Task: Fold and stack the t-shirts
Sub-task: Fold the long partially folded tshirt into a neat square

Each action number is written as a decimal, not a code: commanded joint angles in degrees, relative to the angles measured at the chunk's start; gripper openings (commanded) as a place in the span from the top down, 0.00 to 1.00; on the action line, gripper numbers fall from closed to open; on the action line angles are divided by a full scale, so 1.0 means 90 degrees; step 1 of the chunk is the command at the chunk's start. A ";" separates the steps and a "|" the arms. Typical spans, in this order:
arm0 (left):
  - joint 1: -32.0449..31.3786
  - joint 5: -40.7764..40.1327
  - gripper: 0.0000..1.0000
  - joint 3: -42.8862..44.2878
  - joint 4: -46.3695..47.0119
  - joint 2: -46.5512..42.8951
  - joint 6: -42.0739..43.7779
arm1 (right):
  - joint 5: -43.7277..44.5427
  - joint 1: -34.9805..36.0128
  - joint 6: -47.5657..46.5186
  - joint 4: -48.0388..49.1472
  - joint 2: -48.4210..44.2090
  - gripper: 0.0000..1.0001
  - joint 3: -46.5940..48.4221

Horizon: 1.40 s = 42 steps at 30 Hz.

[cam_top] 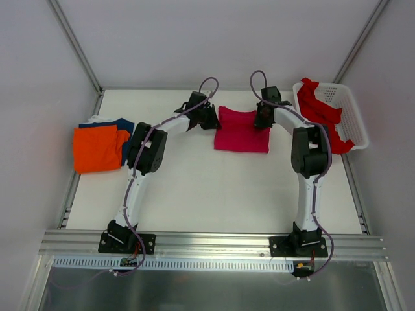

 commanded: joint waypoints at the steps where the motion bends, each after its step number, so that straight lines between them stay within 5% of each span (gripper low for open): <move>1: 0.0189 -0.0148 0.97 -0.0236 -0.0436 -0.0269 0.0184 | 0.0810 -0.0299 -0.0260 -0.0609 -0.0373 0.89 -0.0150; 13: 0.0199 -0.0303 1.00 -0.0881 -0.0426 -0.0776 0.0184 | 0.1015 -0.0407 -0.0221 -0.1010 -0.0714 0.87 -0.0433; 19: 0.0199 -0.0335 1.00 -0.1087 -0.0368 -0.2073 0.0282 | 0.0391 -0.0407 -0.0162 0.0092 -0.1554 0.83 -0.1262; 27: -0.0182 0.0575 0.78 -0.0568 -0.0368 -0.2378 0.0145 | -0.1435 -0.0222 -0.0025 0.0523 -0.1730 0.79 -0.1380; 32: -0.0494 0.0487 0.82 -0.1085 -0.0329 -0.2486 0.0116 | -0.1182 0.0247 -0.0006 0.1274 -0.2199 0.81 -0.2219; 34: -0.0601 0.0370 0.88 -0.1291 -0.0270 -0.2622 0.0145 | -0.1172 0.0345 0.0014 0.1266 -0.2132 0.88 -0.2163; 35: -0.0641 0.0302 0.90 -0.1524 -0.0260 -0.2671 0.0164 | -0.1182 0.0374 0.0033 0.1188 -0.2063 0.99 -0.2036; 37: -0.0709 0.0097 1.00 -0.1778 -0.0212 -0.2885 0.0213 | -0.1192 0.0423 0.0033 0.1071 -0.1762 0.99 -0.1880; 42: -0.0983 -0.0440 1.00 -0.2745 -0.0094 -0.3597 0.0418 | -0.1065 0.0686 0.0063 0.0641 -0.1292 0.99 -0.1693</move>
